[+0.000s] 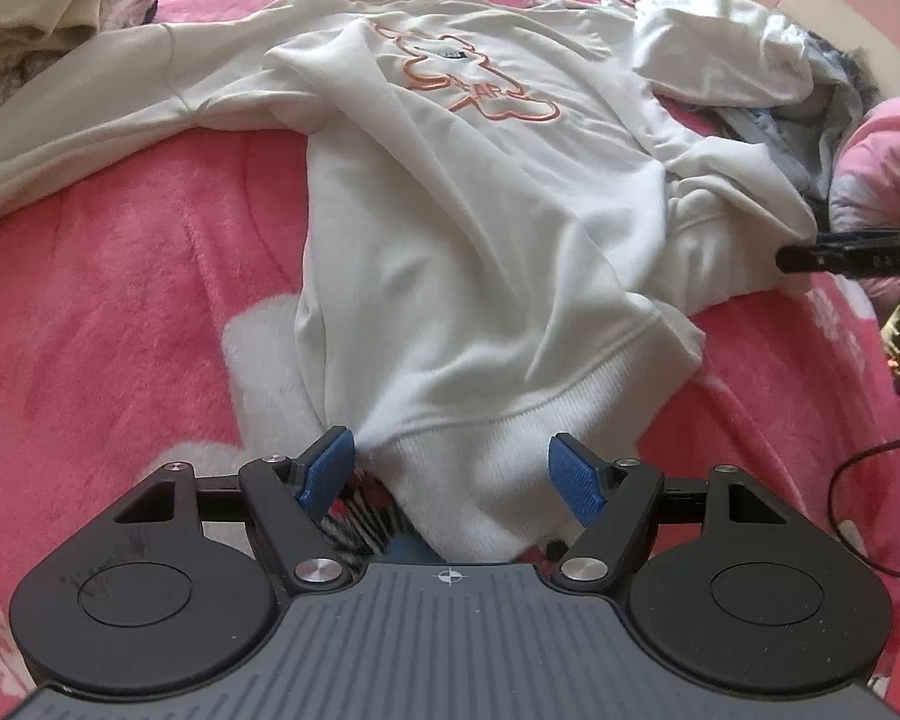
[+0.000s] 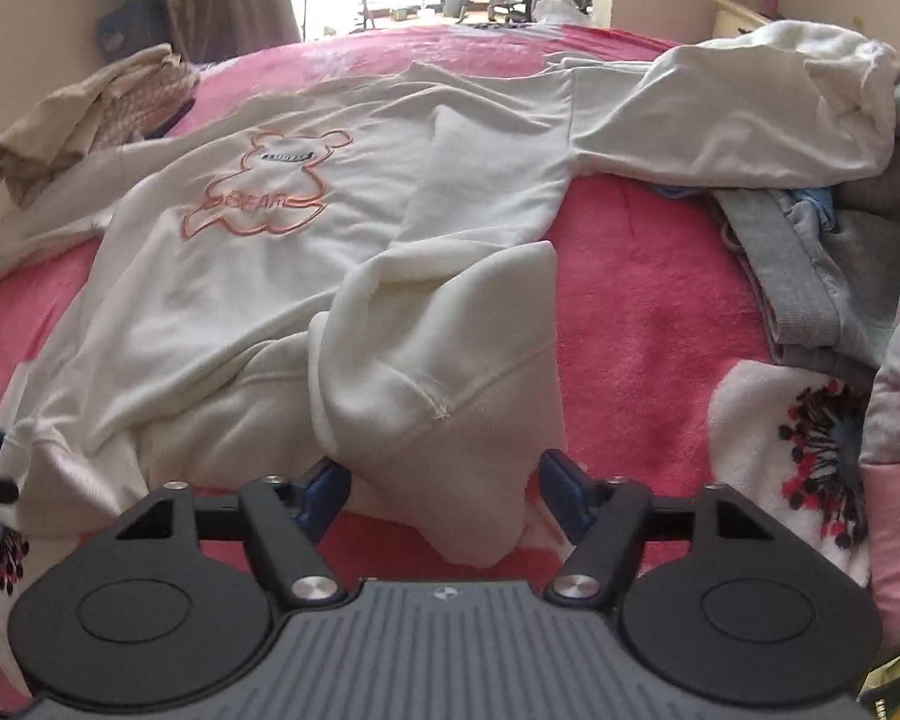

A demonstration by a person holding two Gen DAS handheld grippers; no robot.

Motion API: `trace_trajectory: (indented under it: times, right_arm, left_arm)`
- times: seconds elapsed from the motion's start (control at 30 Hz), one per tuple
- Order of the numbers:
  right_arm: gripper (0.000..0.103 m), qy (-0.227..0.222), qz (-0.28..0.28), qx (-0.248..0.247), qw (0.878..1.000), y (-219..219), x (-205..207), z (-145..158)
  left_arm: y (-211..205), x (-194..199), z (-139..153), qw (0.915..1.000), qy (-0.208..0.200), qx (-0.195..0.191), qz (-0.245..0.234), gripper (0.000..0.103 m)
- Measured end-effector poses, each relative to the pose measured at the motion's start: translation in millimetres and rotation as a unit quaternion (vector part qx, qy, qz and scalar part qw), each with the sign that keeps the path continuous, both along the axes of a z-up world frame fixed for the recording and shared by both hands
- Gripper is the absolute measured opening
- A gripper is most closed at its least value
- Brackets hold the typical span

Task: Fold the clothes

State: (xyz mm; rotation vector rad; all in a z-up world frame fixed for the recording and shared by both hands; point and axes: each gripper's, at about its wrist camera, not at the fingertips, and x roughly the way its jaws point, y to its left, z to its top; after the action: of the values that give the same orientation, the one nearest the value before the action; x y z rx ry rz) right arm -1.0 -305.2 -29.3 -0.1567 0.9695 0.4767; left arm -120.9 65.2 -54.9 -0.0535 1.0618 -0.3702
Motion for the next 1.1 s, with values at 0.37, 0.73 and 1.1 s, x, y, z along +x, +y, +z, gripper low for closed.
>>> trace_trajectory:
  times: [0.37, 0.73, 1.1]
  right_arm:
    - [0.005, 0.022, -0.040, 0.059, 0.997, -23, 5, 30]
    - [0.005, 0.191, -0.137, 0.247, 0.940, -99, 32, 91]
    - [0.011, 0.292, -0.193, 0.074, 0.934, -104, 12, -17]
  left_arm:
    - [0, -5, -6, 0.9990, -0.005, 0.026, 0.037, 0.016]
    - [83, -2, 50, 0.9868, 0.044, -0.098, 0.121, 0.006]
    - [101, -4, -6, 0.9842, 0.129, -0.019, 0.120, 0.010]
